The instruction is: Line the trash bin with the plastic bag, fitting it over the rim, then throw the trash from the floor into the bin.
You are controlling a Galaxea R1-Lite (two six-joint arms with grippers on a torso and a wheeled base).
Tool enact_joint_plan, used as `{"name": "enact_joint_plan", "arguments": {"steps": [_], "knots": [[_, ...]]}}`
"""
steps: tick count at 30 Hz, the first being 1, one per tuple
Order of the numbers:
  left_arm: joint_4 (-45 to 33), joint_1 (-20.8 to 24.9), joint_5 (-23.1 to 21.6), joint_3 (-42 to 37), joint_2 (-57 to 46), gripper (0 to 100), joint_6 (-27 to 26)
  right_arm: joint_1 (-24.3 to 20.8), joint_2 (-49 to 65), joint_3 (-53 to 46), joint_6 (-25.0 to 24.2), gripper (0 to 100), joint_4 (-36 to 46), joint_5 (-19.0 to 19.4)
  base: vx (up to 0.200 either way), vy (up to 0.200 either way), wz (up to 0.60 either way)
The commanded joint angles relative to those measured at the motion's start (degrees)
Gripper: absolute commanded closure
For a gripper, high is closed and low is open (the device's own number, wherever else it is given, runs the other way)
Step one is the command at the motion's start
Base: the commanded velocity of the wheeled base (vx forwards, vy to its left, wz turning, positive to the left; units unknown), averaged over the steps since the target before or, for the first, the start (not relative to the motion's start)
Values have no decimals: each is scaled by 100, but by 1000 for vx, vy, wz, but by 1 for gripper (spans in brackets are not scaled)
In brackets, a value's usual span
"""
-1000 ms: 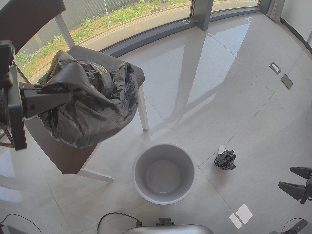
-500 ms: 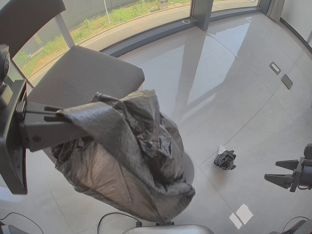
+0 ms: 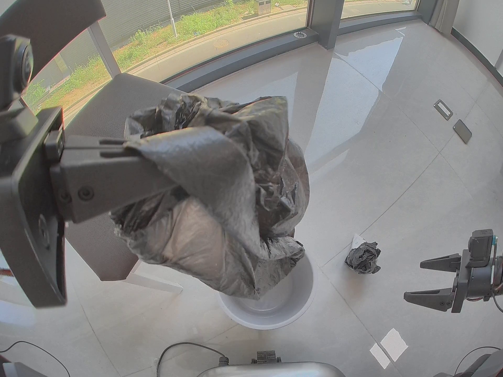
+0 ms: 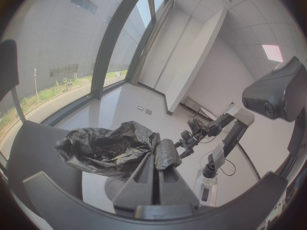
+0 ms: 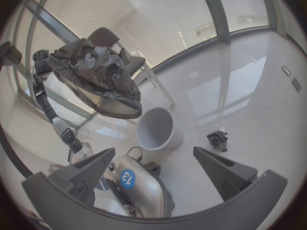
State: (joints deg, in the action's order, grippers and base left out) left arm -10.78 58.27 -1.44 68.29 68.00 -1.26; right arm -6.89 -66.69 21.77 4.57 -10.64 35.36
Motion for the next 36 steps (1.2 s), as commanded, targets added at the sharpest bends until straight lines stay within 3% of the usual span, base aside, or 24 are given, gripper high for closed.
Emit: {"name": "enact_joint_plan", "arguments": {"steps": [1,15,20,24,36], "knots": [[216,0,-14,-26,126,100,11,-190,-582,240,132,0,-210,6,0,0,0],[656,-26,-6,132,337,100,20,-621,-1645,1198,896,0,-254,-56,0,0,0],[858,-26,38,149,433,100,20,-761,-1970,1294,1327,0,-263,-258,0,0,0],[1201,-26,109,185,609,100,108,-990,-2172,1488,1362,0,-272,-311,0,0,0],[1209,-35,161,308,671,100,117,-1447,-3016,2534,1301,0,-351,-372,0,0,0]]}}
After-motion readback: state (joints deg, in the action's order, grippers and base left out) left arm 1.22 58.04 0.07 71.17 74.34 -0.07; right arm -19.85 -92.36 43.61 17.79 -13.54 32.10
